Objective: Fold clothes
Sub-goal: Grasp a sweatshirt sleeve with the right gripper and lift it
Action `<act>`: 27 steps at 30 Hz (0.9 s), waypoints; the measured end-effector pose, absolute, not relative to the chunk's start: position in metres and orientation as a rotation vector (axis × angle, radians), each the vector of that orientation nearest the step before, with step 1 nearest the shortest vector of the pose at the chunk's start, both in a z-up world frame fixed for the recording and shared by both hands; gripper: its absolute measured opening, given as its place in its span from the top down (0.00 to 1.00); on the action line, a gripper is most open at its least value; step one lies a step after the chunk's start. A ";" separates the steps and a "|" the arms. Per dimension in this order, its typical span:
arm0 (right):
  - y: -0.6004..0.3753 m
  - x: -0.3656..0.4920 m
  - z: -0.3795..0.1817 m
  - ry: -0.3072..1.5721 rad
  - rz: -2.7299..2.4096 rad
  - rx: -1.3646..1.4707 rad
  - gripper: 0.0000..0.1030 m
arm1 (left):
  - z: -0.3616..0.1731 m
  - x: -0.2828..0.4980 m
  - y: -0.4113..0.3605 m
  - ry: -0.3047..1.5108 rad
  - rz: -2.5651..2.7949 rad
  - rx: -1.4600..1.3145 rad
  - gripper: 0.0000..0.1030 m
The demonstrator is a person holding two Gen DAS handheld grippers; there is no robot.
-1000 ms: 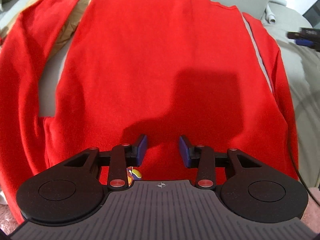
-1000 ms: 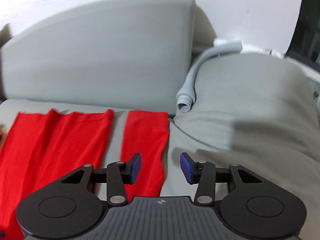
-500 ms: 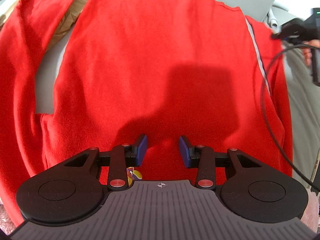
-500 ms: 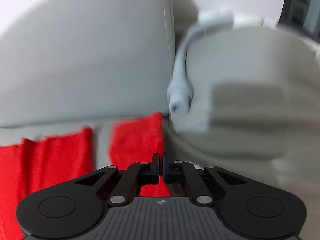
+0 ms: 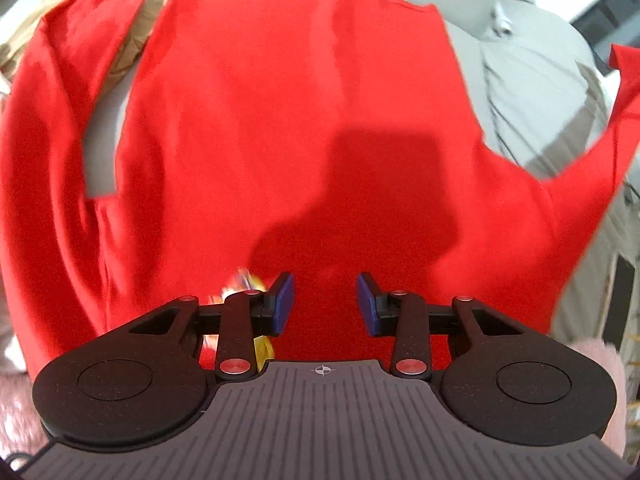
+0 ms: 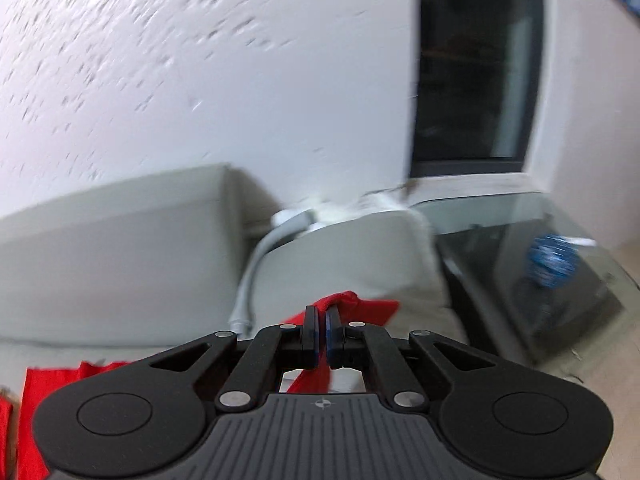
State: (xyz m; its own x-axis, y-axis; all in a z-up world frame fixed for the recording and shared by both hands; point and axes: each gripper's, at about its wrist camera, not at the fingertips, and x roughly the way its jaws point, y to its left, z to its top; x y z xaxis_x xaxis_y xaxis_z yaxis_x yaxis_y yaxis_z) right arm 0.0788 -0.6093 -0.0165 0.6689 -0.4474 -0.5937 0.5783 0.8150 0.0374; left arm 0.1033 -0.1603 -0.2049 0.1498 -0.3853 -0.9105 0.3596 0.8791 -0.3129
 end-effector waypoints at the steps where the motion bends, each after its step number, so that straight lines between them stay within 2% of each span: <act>1: -0.609 0.069 -0.016 0.586 -0.609 0.232 0.98 | -0.203 0.098 -0.161 1.316 -0.548 -0.015 0.61; 5: -0.582 0.007 -0.012 0.499 -0.747 0.223 0.98 | -0.197 0.083 -0.160 1.312 -0.592 0.014 0.61; 10: -0.560 -0.023 -0.026 0.455 -0.913 0.174 0.98 | -0.196 0.083 -0.160 1.320 -0.612 0.045 0.61; 14: -0.580 0.011 -0.063 0.526 -1.020 0.135 0.97 | -0.206 0.091 -0.172 1.340 -0.601 0.058 0.61; 16: -0.586 0.033 -0.075 0.571 -1.047 0.084 0.94 | -0.207 0.091 -0.173 1.343 -0.596 0.062 0.61; 17: -0.594 0.054 -0.087 0.604 -1.043 0.058 0.83 | -0.207 0.090 -0.173 1.343 -0.592 0.063 0.61; 18: -0.607 0.078 -0.100 0.643 -0.990 0.062 0.62 | -0.207 0.087 -0.175 1.343 -0.588 0.064 0.61; 19: -0.622 0.102 -0.111 0.701 -0.884 0.101 0.50 | -0.208 0.089 -0.177 1.342 -0.587 0.066 0.61; 21: -0.638 0.123 -0.118 0.754 -0.758 0.174 0.45 | -0.208 0.091 -0.182 1.332 -0.592 0.068 0.60; 24: -0.649 0.111 -0.107 0.693 -0.686 0.275 0.35 | -0.214 0.095 -0.180 1.341 -0.591 0.052 0.60; 27: -0.665 0.076 -0.096 0.621 -0.652 0.306 0.35 | -0.225 0.099 -0.179 1.367 -0.578 0.017 0.60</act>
